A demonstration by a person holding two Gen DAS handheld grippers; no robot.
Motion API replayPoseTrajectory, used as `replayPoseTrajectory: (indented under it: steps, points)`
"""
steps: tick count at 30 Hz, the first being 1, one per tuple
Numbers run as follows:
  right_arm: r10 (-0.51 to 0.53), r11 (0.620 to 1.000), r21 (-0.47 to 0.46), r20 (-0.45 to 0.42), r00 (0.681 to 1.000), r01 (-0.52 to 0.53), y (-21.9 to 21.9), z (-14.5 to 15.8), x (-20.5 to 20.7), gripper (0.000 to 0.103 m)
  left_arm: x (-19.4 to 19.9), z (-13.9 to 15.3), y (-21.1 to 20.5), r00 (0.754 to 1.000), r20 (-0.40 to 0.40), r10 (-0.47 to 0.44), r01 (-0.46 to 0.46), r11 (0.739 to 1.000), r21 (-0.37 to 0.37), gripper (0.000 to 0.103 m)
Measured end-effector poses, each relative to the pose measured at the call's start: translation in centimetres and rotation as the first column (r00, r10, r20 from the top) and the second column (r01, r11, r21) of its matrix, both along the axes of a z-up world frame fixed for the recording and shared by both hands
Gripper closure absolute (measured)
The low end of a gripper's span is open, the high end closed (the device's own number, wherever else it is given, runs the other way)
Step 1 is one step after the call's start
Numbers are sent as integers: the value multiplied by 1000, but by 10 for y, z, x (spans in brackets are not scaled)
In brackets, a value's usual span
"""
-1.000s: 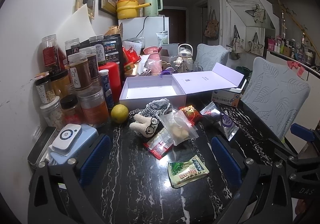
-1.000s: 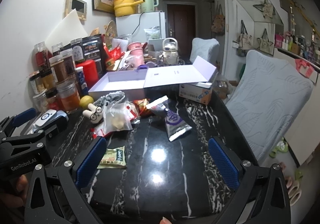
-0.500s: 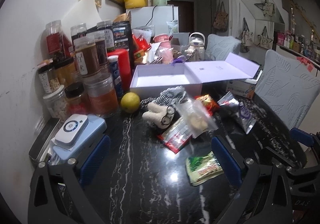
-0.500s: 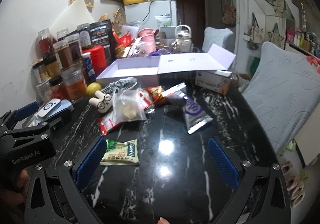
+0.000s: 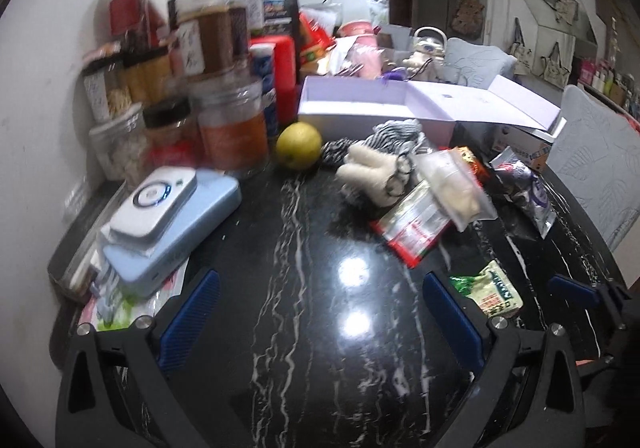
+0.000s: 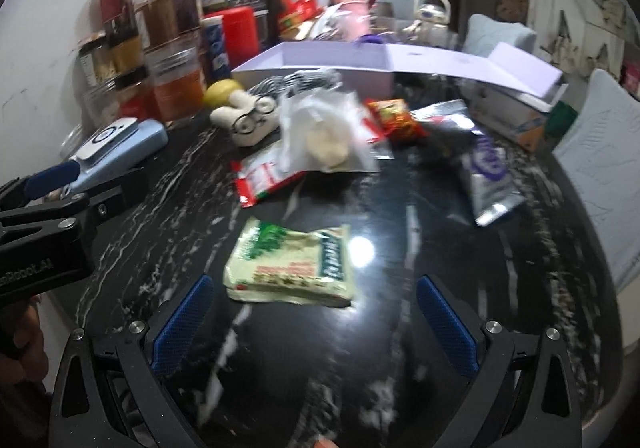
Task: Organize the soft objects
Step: 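Grasp the green snack packet with the right gripper while the left gripper grasps the clear zip bag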
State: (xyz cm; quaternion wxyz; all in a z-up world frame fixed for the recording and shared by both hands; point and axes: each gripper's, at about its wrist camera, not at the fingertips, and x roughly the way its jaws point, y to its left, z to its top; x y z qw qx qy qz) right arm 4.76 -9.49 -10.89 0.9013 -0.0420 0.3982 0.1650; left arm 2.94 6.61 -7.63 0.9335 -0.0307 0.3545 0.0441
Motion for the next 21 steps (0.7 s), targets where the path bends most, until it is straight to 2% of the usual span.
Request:
replayPoseTrajectory:
  steps: [8,10,12,13,15,17,19,21]
  points:
    - [19,999,-43,-87,996,-22,20,-21,29,0,5,-1,17,999,-14,33,-33,999,-18,0]
    - [14,996,-90,-70,997,-20,23,-23,29,0,10,-1,17,999,-22,28,-29,999,-19,0]
    - [31,996,-82,-58,998,-36,22,-25,29,0,15,0,16,999,-26,19,-20,1000,-20,0]
    - [33,996,-80,-54,998,-38,20,-25,30,3,19,1,15,1000,-28,12,-13,1000,-22,0]
    - [23,997,-78,-40,999,-26,15,-22,30,24,27,3,12,1000,-30,-2,1,1000,-29,0]
    - [21,996,-80,-49,999,-25,11,-21,32,27,35,3,8,999,-32,-16,14,999,-40,0]
    - [48,995,-80,-40,998,-52,8,-19,31,36,45,2,3,999,-36,-31,29,998,-47,0]
    - [51,996,-67,-44,998,-54,2,-18,34,38,52,1,-1,998,-41,-44,42,998,-54,0]
